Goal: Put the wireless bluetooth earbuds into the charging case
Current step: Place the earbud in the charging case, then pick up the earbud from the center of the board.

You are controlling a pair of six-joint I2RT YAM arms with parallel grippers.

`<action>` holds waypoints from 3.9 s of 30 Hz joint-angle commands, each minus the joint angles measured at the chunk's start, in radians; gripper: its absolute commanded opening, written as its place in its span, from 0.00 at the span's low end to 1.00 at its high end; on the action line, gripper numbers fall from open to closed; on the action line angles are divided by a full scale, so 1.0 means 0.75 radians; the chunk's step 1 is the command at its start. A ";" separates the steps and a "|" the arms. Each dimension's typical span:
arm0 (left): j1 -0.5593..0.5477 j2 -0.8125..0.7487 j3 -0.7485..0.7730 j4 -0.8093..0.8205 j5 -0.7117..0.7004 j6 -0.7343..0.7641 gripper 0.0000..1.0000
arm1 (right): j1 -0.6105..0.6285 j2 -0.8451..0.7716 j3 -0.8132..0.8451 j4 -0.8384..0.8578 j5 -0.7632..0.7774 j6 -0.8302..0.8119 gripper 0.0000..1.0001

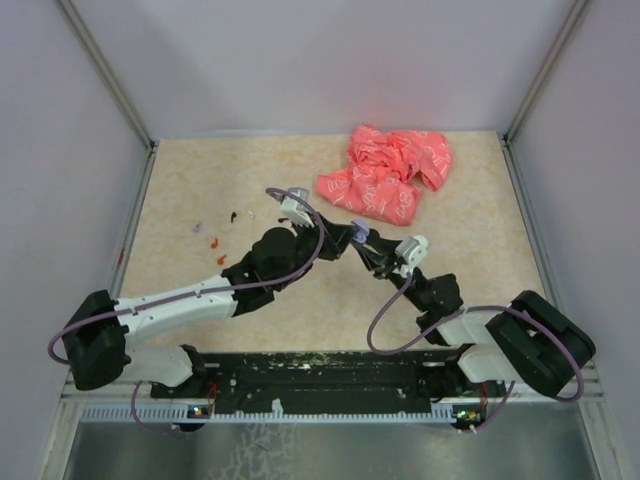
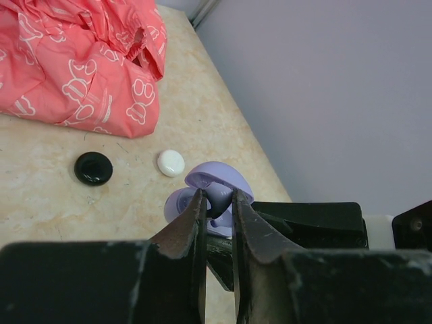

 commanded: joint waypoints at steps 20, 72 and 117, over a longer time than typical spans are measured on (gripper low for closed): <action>-0.115 0.059 0.113 -0.103 -0.242 0.150 0.49 | 0.003 0.009 -0.024 0.196 0.023 0.046 0.00; 0.685 -0.144 0.109 -1.135 -0.174 0.263 0.87 | 0.003 -0.459 -0.215 -0.333 0.112 -0.007 0.00; 1.514 0.751 0.661 -1.081 0.307 0.666 0.59 | 0.003 -0.370 -0.194 -0.306 0.073 0.001 0.00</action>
